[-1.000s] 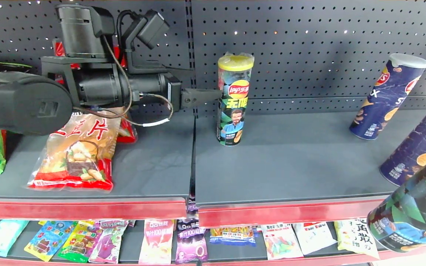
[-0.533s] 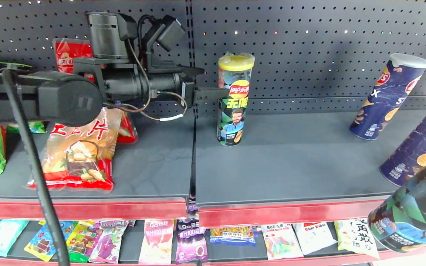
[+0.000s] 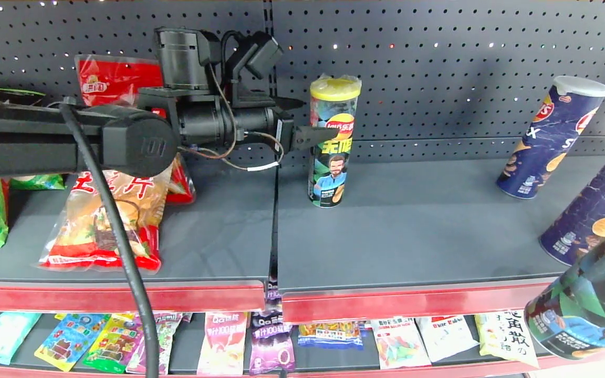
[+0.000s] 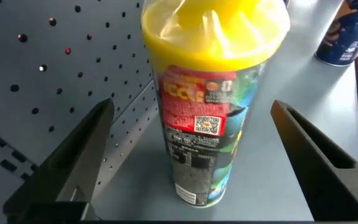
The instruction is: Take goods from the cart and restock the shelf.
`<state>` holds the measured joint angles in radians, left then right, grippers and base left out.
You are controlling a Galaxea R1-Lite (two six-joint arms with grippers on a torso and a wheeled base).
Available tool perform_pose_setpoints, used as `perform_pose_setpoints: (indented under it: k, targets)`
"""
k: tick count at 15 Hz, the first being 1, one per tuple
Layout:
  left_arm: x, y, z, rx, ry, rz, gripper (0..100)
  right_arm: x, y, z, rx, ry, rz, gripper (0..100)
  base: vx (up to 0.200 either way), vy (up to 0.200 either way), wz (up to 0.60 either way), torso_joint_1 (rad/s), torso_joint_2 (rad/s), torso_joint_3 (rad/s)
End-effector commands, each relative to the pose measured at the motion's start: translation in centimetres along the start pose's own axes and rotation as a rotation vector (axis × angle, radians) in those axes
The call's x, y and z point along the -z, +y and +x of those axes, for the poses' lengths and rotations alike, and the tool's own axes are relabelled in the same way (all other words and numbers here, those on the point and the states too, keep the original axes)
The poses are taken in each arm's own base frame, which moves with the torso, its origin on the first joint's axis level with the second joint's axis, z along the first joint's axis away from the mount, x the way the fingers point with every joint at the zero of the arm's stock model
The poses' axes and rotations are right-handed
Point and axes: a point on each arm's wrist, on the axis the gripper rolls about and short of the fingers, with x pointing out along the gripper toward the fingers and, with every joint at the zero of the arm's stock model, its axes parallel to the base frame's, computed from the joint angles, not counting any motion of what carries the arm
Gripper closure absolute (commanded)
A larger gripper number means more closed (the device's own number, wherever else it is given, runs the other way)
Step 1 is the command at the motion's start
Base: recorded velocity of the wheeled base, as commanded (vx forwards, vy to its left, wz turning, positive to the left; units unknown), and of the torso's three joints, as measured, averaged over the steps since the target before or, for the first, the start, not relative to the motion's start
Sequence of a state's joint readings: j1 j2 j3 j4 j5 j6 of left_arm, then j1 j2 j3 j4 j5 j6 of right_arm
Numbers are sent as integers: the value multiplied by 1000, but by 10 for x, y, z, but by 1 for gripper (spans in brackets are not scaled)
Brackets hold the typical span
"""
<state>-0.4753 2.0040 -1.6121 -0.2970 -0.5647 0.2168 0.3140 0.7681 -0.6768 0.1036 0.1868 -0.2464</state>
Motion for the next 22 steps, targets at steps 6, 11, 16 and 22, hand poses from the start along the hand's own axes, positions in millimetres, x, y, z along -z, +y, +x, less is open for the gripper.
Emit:
perform_pose_setpoints:
  k: [6,11,16,22]
  targets:
    - [10,0,29,29,-9,6,0,2,1,-1,3,-1,0,100,0,0,0,0,0,0]
    - [11,-4,34,39,-7,4,0,2,1,-1,2,0,1,100,0,0,0,0,0,0]
    - [10,-5,35,30,-11,7,100,2,1,-1,2,0,0,100,0,0,0,0,0,0]
    - [-8,-30,-16,144,-7,-47,100,2,1,-1,2,2,0,100,0,0,0,0,0,0]
